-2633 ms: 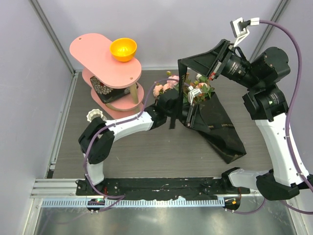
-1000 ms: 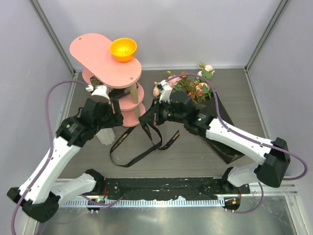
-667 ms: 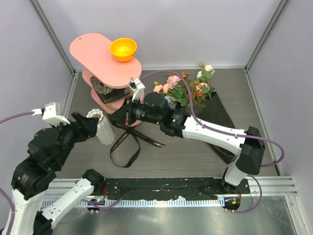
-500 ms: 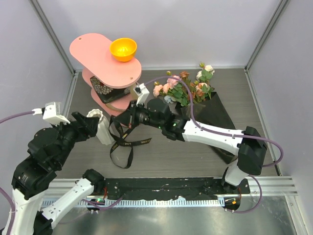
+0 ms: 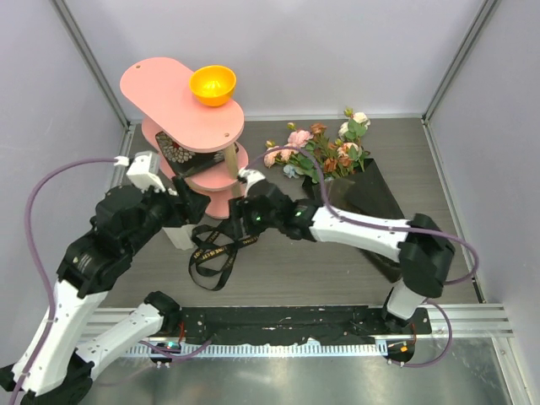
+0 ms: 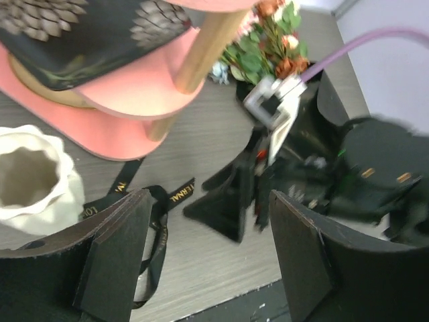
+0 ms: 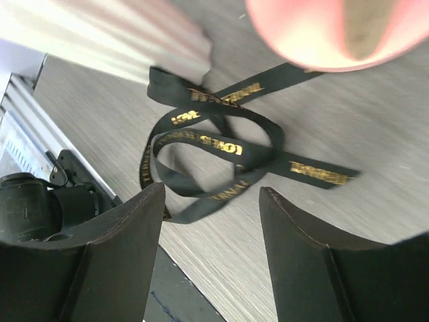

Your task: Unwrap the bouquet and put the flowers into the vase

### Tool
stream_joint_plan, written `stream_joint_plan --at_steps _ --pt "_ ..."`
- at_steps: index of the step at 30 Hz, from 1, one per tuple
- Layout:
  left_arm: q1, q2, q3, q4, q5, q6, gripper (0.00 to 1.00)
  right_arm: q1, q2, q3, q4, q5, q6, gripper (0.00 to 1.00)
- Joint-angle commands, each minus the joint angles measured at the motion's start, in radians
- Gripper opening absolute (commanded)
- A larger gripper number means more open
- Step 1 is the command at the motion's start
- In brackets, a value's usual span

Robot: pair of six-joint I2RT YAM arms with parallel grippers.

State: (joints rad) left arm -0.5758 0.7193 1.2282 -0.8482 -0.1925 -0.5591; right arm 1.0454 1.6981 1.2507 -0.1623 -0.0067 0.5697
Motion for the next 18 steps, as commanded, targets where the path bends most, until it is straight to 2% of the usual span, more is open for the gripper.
stream_joint_plan --at_steps 1,2,6,9,12,15,16,17,18 --pt "0.001 0.080 0.031 0.095 0.183 0.044 0.75 -0.137 -0.234 -0.022 -0.133 0.036 -0.079 0.64" --pt "-0.001 0.091 0.028 0.104 0.230 0.047 0.75 -0.157 -0.318 -0.037 -0.155 0.049 -0.088 0.64" --pt "-0.001 0.160 0.002 0.176 0.344 0.024 0.75 -0.316 -0.463 -0.144 -0.261 0.083 -0.093 0.61" --pt "-0.012 0.235 -0.021 0.270 0.448 -0.015 0.72 -0.332 -0.538 -0.232 -0.325 0.076 -0.105 0.60" --pt "-0.093 0.301 -0.015 0.317 0.426 -0.012 0.73 -0.329 -0.577 -0.348 -0.361 0.100 -0.074 0.57" --pt "-0.175 0.359 -0.010 0.354 0.374 -0.005 0.75 -0.332 -0.592 -0.385 -0.433 0.356 -0.019 0.57" --pt "-0.193 0.371 -0.009 0.365 0.366 -0.005 0.76 -0.337 -0.574 -0.379 -0.481 0.533 0.019 0.57" --pt "-0.211 0.382 -0.007 0.370 0.363 -0.005 0.76 -0.346 -0.563 -0.375 -0.493 0.597 0.034 0.60" --pt "-0.235 0.402 -0.006 0.373 0.360 -0.007 0.76 -0.407 -0.552 -0.357 -0.500 0.632 0.048 0.60"
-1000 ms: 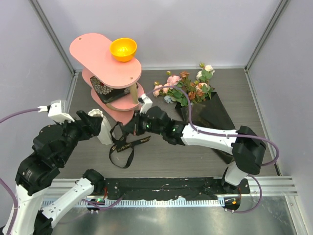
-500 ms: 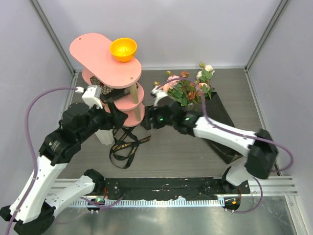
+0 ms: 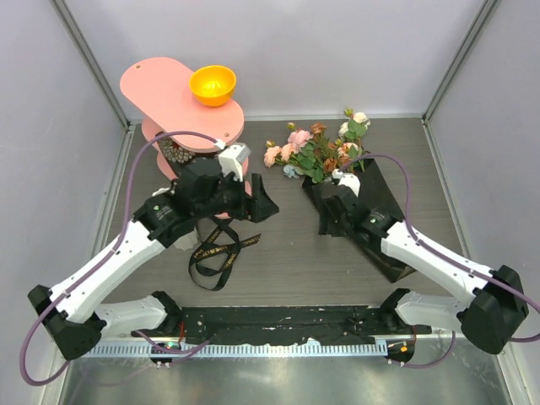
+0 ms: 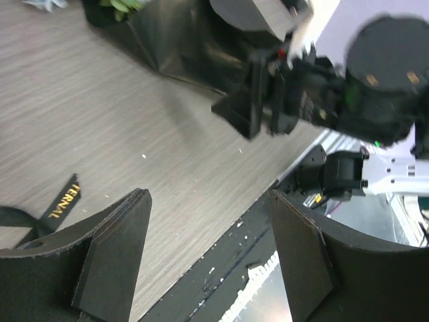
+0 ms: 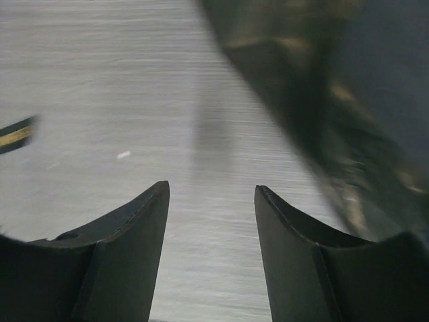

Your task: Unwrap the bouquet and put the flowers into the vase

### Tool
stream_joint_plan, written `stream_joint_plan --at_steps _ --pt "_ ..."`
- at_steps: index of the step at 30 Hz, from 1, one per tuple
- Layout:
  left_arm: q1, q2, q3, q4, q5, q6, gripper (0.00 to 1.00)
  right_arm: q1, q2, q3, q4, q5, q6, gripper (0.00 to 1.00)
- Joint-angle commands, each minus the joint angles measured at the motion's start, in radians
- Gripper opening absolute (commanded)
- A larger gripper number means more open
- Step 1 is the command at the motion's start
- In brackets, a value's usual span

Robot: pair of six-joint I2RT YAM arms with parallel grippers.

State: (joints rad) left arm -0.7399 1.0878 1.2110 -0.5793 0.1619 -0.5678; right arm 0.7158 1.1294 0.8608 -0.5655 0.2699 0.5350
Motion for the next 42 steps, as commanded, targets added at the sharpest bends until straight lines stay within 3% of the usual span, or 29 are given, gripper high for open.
stream_joint_plan --at_steps 1,8,11,13,15,19,22,26,28,34,40,42 --pt "-0.084 0.038 0.012 0.105 -0.002 0.002 0.76 -0.117 0.042 0.044 -0.100 0.376 0.092 0.60" --pt "-0.118 -0.025 -0.039 0.093 -0.039 -0.017 0.76 -0.443 0.199 0.168 0.018 0.524 0.042 0.60" --pt "-0.119 -0.034 -0.053 0.078 -0.030 -0.021 0.78 -0.509 0.294 0.199 0.148 0.633 -0.022 0.61" --pt "-0.122 -0.035 -0.047 0.049 -0.025 -0.020 0.79 -0.554 0.346 0.204 0.329 0.651 -0.091 0.61" --pt "-0.131 -0.057 -0.053 0.036 -0.025 -0.017 0.79 -0.588 0.419 0.233 0.432 0.515 -0.190 0.61" --pt "-0.131 -0.098 -0.085 0.030 -0.022 -0.017 0.79 -0.641 0.493 0.329 0.401 0.170 -0.237 0.64" --pt "-0.131 -0.109 -0.100 0.032 -0.004 -0.017 0.79 -0.679 0.587 0.488 0.255 -0.013 -0.164 0.66" --pt "-0.131 -0.114 -0.110 0.045 0.030 -0.021 0.79 -0.731 0.734 0.671 -0.029 -0.132 -0.089 0.67" --pt "-0.133 -0.120 -0.114 0.048 0.041 -0.020 0.79 -0.746 0.791 0.728 -0.071 -0.188 -0.087 0.68" --pt "-0.133 -0.144 -0.126 0.049 0.053 -0.023 0.79 -0.884 0.842 0.718 -0.071 -0.248 -0.113 0.75" --pt "-0.134 -0.158 -0.163 0.056 0.030 -0.026 0.80 -0.946 0.840 0.640 -0.033 -0.466 -0.095 0.73" --pt "-0.133 -0.157 -0.163 0.059 0.042 -0.027 0.80 -0.949 0.791 0.592 -0.005 -0.576 -0.023 0.73"
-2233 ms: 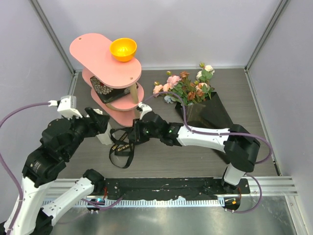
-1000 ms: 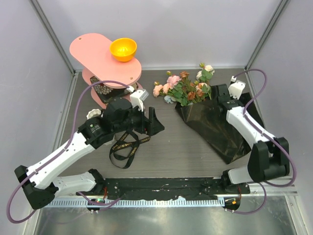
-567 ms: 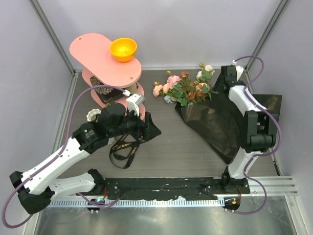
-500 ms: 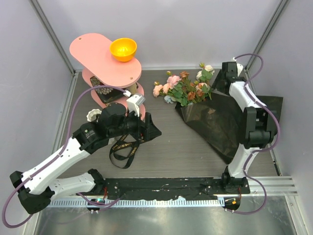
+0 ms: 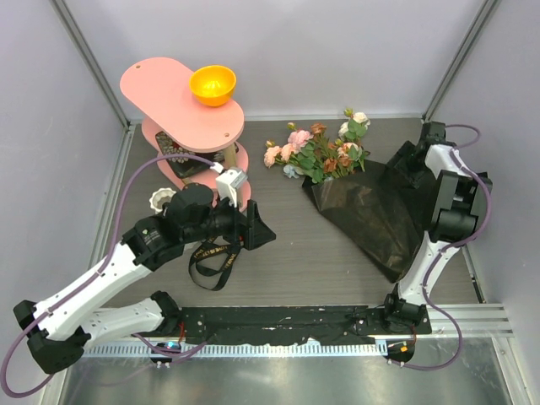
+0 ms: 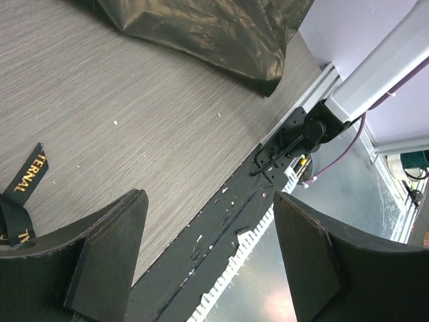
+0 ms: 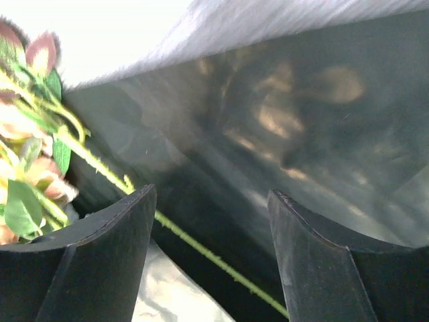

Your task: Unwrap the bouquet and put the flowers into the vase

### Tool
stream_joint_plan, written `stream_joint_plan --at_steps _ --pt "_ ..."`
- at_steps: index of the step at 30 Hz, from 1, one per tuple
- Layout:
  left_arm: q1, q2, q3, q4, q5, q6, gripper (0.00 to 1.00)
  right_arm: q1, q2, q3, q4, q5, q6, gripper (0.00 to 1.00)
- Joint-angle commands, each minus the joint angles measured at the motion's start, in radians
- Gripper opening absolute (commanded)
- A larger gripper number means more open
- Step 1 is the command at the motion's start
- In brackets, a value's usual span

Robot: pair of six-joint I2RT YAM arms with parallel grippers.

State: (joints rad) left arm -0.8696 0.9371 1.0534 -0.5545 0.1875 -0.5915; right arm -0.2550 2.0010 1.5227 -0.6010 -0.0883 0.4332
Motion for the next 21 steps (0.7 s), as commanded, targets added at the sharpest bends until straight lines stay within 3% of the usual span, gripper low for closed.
stream_joint_plan --at_steps 1,3,6,14,17,21 --pt "-0.003 -0.006 -0.006 0.039 0.017 -0.007 0.80 0.025 -0.108 -0.146 0.094 -0.275 0.105 0.73" --pt "-0.003 -0.006 -0.010 0.044 0.010 -0.005 0.80 0.025 -0.215 -0.232 0.147 -0.361 0.203 0.73" --pt "-0.003 -0.004 -0.009 0.042 0.010 -0.001 0.80 0.025 -0.377 -0.373 0.147 -0.320 0.261 0.72" --pt "-0.003 0.042 -0.015 0.079 0.036 -0.001 0.80 0.075 -0.671 -0.505 -0.037 -0.248 0.183 0.73" --pt "-0.003 0.063 -0.009 0.096 0.052 -0.001 0.80 0.164 -0.753 -0.593 -0.048 -0.281 0.229 0.72" --pt "-0.005 0.091 0.011 0.100 0.059 0.009 0.80 0.469 -0.850 -0.693 -0.042 -0.168 0.331 0.72"
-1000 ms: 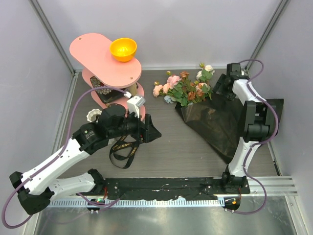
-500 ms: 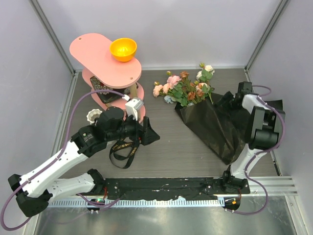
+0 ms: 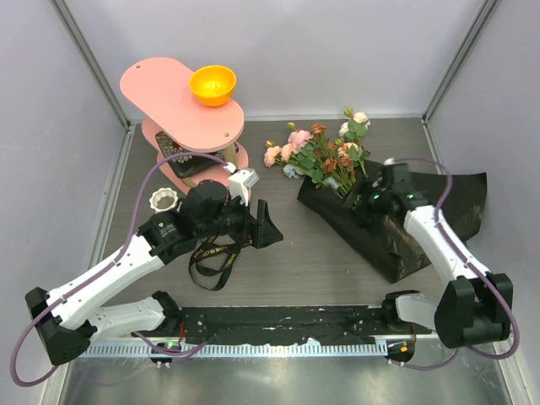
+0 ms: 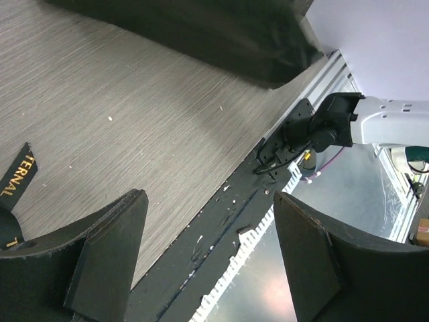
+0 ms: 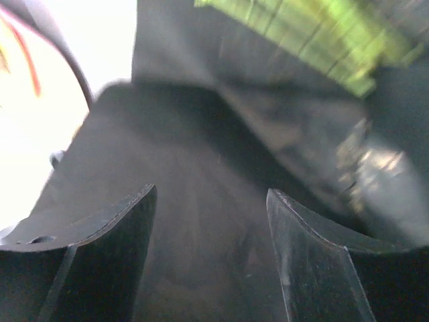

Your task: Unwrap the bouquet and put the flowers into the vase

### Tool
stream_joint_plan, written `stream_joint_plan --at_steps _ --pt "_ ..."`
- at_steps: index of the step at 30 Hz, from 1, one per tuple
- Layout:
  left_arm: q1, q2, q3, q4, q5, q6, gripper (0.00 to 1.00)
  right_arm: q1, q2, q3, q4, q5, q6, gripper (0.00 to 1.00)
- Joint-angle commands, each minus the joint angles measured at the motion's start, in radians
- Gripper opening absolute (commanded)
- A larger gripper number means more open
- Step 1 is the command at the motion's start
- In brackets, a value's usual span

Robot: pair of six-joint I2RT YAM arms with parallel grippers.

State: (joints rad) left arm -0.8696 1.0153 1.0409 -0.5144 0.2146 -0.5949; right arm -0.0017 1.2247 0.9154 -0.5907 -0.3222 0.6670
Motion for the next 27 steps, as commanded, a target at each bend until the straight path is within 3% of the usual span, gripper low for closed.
stream_joint_plan --at_steps 1,6,8,10,11,12,17,21,22,25,27 --pt "-0.003 0.017 0.025 0.060 0.032 0.017 0.80 0.333 -0.085 -0.095 -0.076 0.089 0.111 0.72" --pt "-0.003 0.022 0.034 0.059 0.028 0.026 0.80 0.615 -0.148 -0.147 -0.173 0.369 0.172 0.70" --pt "-0.003 0.022 0.033 0.057 0.031 0.027 0.80 0.749 -0.127 -0.142 -0.270 0.490 0.195 0.69" --pt "-0.003 0.020 0.033 0.056 0.032 0.029 0.80 0.807 -0.055 -0.101 -0.363 0.661 0.206 0.69" --pt "-0.003 0.020 0.033 0.056 0.029 0.027 0.80 0.818 -0.022 -0.070 -0.406 0.720 0.204 0.69" --pt "-0.003 0.020 0.033 0.057 0.031 0.027 0.80 0.818 0.042 0.003 -0.440 0.876 0.206 0.69" --pt "-0.003 0.016 0.030 0.059 0.045 0.012 0.80 0.818 0.221 0.203 -0.521 1.199 0.221 0.76" --pt "-0.005 -0.024 0.015 0.063 0.045 -0.005 0.80 0.783 0.432 0.331 -0.604 1.307 0.362 0.90" --pt "-0.006 -0.029 0.013 0.063 0.043 -0.003 0.80 0.779 0.467 0.345 -0.615 1.330 0.432 0.98" --pt "-0.005 -0.027 0.036 0.033 0.048 0.012 0.80 0.744 0.571 0.375 -0.652 1.344 0.492 0.99" --pt "-0.005 -0.030 0.042 0.022 0.054 0.015 0.80 0.718 0.598 0.375 -0.755 1.390 0.627 1.00"
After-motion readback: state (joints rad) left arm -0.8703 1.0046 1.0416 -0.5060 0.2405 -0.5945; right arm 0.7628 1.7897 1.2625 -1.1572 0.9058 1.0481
